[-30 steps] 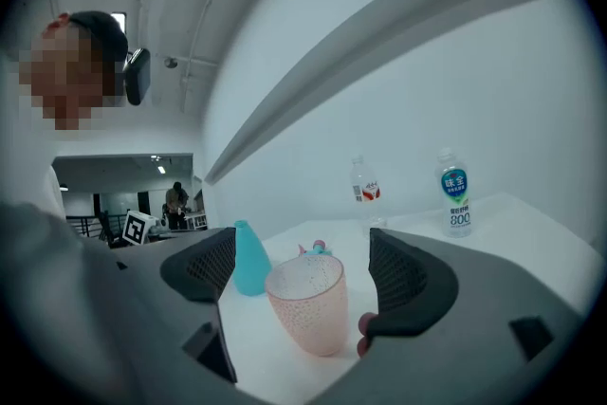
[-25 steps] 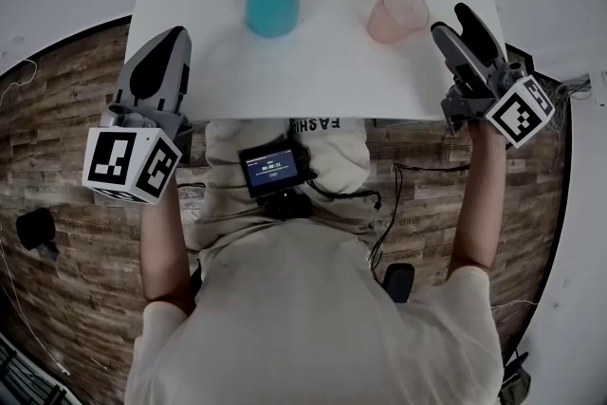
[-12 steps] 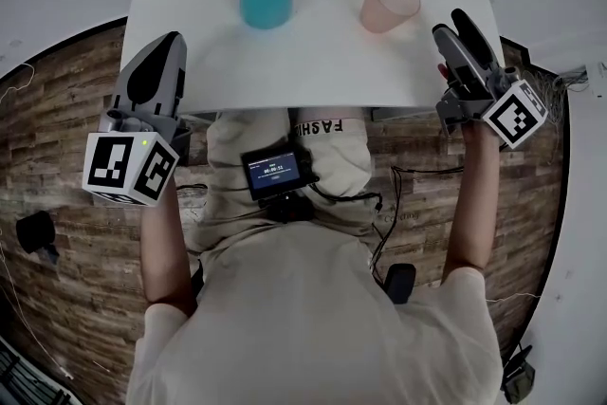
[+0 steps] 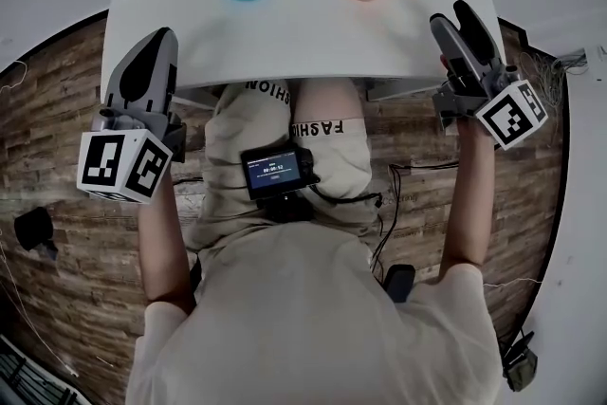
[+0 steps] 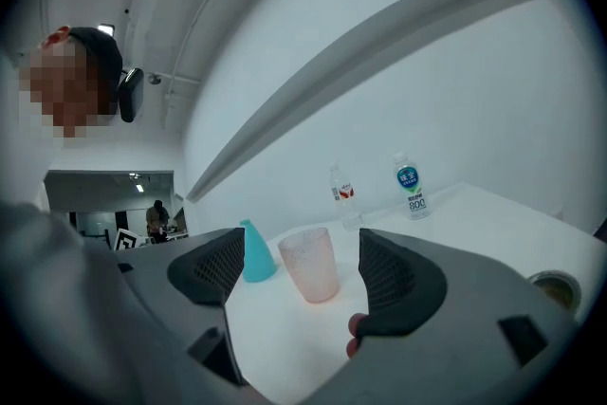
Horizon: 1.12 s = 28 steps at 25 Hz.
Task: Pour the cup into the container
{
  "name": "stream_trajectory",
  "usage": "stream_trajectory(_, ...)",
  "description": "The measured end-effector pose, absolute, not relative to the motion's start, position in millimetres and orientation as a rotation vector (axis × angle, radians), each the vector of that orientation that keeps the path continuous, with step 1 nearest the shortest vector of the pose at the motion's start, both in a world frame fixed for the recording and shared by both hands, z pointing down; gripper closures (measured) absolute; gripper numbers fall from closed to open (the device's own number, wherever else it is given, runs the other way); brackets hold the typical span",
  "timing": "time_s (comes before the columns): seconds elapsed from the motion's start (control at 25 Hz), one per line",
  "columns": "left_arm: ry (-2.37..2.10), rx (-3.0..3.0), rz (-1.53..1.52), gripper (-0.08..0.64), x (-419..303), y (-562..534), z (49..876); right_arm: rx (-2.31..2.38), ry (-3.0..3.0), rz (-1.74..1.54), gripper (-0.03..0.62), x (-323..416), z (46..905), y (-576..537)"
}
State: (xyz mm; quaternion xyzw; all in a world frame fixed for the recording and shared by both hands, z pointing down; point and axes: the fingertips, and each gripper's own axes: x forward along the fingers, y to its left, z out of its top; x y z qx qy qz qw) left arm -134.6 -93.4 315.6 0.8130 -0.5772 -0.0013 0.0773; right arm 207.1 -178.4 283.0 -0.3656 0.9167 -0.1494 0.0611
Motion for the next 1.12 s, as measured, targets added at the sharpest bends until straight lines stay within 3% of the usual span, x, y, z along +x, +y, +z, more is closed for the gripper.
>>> stream_trajectory(0.56, -1.675, 2.488, 0.027, 0.551, -110, -95, 322, -1.265, 2.787, -0.273, 0.25, 215, 300, -164)
stream_trajectory(1.12, -1.702, 2.522, -0.01, 0.551, -113, 44, 289, -1.282, 2.658, -0.218, 0.256, 223, 265, -16)
